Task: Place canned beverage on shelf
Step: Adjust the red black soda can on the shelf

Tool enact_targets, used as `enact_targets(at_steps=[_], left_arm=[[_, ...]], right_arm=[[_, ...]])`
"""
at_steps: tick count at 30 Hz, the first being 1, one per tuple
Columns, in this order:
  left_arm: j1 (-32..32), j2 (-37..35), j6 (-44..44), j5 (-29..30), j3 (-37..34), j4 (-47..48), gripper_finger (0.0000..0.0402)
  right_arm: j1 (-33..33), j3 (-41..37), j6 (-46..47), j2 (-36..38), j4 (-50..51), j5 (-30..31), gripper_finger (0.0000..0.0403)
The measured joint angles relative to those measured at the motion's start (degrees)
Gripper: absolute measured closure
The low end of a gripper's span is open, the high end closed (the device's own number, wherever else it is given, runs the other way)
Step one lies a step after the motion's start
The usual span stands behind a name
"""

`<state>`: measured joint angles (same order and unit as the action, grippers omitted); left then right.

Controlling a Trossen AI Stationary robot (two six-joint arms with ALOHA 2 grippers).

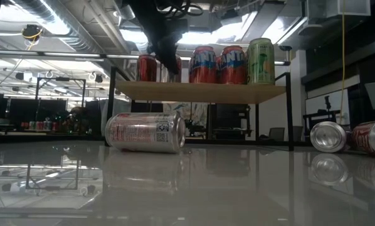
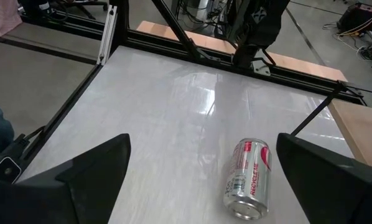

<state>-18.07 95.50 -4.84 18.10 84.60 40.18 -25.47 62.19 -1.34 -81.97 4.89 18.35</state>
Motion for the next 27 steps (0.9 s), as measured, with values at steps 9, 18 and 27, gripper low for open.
enact_targets(at_steps=[9, 18, 27], left_arm=[[2.7, -3.8, 0.2, -3.1, 2.6, 0.9, 0.0401], [-2.9, -11.2, -3.1, -0.7, 9.8, 0.7, 0.0401], [-20.8, -14.5, 0.1, -7.2, 10.3, 2.1, 0.0401]], right_arm=[[0.0, 0.0, 0.0, 0.0, 0.0, 0.0, 0.0011], [0.0, 0.0, 0.0, 0.0, 0.0, 0.0, 0.0011], [0.0, 0.0, 0.0, 0.0, -0.3, 0.0, 0.0011]])
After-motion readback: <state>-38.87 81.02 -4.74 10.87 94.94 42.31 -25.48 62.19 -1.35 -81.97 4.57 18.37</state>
